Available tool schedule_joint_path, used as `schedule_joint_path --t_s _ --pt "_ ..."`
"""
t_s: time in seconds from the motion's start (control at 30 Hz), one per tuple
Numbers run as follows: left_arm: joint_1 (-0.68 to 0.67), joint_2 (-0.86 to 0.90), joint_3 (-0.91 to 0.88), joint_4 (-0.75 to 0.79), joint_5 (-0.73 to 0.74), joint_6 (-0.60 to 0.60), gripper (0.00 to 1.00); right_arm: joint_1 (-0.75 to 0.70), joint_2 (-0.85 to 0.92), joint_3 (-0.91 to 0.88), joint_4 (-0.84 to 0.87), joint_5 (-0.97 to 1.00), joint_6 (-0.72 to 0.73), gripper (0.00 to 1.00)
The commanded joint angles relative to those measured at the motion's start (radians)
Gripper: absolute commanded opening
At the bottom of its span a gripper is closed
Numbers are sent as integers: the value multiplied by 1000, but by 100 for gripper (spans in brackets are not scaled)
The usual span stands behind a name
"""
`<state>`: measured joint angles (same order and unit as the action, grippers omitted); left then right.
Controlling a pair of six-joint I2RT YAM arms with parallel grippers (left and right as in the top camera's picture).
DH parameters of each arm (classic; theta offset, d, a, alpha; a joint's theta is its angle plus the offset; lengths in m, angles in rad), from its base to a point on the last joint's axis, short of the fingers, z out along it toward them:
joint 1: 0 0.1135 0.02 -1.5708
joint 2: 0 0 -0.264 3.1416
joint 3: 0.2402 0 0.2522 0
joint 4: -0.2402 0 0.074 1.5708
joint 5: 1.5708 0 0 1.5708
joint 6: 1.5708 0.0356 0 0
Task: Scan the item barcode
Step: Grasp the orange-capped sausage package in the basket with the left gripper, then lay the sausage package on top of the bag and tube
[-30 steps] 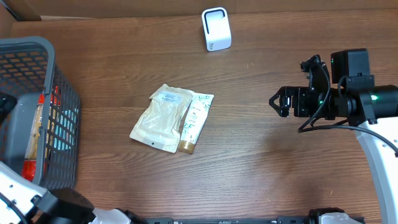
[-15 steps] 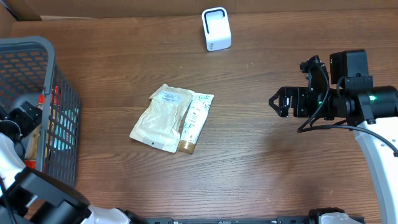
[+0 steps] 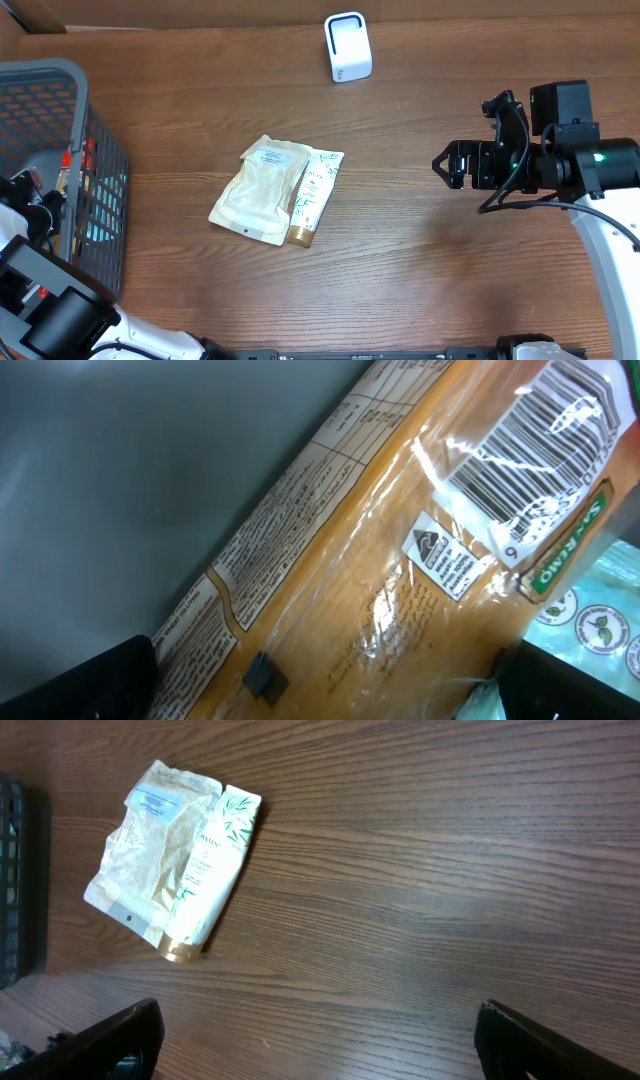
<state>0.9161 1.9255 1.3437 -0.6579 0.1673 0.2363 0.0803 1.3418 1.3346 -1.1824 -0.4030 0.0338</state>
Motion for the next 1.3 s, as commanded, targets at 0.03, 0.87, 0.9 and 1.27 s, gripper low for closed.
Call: schedule_joint_path --t_s 0.03,0.87,0.9,1.27 --pt "-7 42 -7 -11 -17 18 90 5 -4 -3 3 2 4 100" --pt "-32 41 484 -422 73 -387 4 5 -4 -3 3 -2 5 100" --pt "-38 41 542 -453 82 -387 4 5 -4 -3 2 -2 4 100" --pt "-143 41 1231 -732 145 -362 4 5 -4 -3 2 -2 4 100"
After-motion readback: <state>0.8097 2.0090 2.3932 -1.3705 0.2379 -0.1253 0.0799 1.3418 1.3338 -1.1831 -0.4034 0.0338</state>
